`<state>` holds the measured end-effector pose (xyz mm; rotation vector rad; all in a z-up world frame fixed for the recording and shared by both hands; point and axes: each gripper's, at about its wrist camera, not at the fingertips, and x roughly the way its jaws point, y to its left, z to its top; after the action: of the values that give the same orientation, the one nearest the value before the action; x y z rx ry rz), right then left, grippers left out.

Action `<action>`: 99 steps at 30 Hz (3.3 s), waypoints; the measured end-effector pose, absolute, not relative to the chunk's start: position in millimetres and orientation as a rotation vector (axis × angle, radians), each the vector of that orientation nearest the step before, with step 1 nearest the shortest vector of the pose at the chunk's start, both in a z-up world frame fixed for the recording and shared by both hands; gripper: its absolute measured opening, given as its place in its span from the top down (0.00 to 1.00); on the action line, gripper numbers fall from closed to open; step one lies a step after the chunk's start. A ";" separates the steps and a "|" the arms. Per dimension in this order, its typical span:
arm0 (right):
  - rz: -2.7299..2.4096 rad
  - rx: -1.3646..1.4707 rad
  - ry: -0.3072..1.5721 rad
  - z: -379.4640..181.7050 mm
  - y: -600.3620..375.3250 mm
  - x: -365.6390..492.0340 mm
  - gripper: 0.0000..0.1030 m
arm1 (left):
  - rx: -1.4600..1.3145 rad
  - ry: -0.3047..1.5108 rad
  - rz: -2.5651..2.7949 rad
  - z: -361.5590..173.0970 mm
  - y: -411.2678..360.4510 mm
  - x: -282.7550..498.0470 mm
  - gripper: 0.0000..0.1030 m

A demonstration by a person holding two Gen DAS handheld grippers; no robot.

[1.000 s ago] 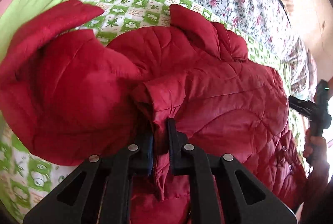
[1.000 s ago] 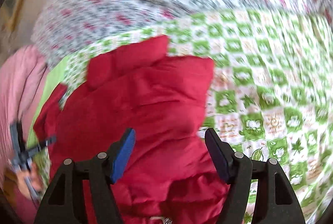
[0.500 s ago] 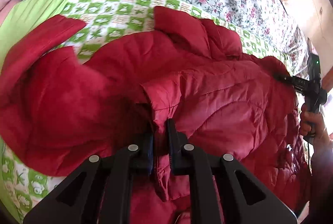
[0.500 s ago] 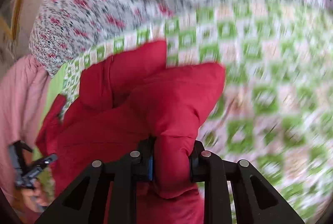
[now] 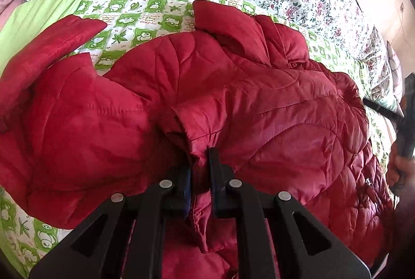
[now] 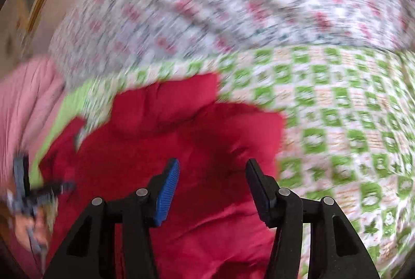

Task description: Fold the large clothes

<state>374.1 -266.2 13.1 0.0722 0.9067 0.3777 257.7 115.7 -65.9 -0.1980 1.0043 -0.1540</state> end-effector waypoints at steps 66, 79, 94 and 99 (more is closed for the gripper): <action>0.729 0.075 1.077 1.2 -171.1 274.0 0.47 | 0.111 1.181 0.264 -55.3 257.2 371.8 0.61; 0.731 0.093 1.049 10.3 -176.9 279.8 0.47 | -0.305 0.809 0.087 21.1 244.1 291.3 0.95; 0.683 0.308 1.027 19.5 -206.7 303.9 0.46 | -0.291 0.686 -0.295 44.4 76.4 245.9 0.95; 0.659 0.445 1.023 18.4 -234.9 312.3 0.46 | -0.263 0.738 -0.359 17.8 27.5 245.2 0.95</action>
<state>312.3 -234.9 18.4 0.4447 1.0231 0.6586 245.2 27.5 17.8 -0.2634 0.7376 -0.3589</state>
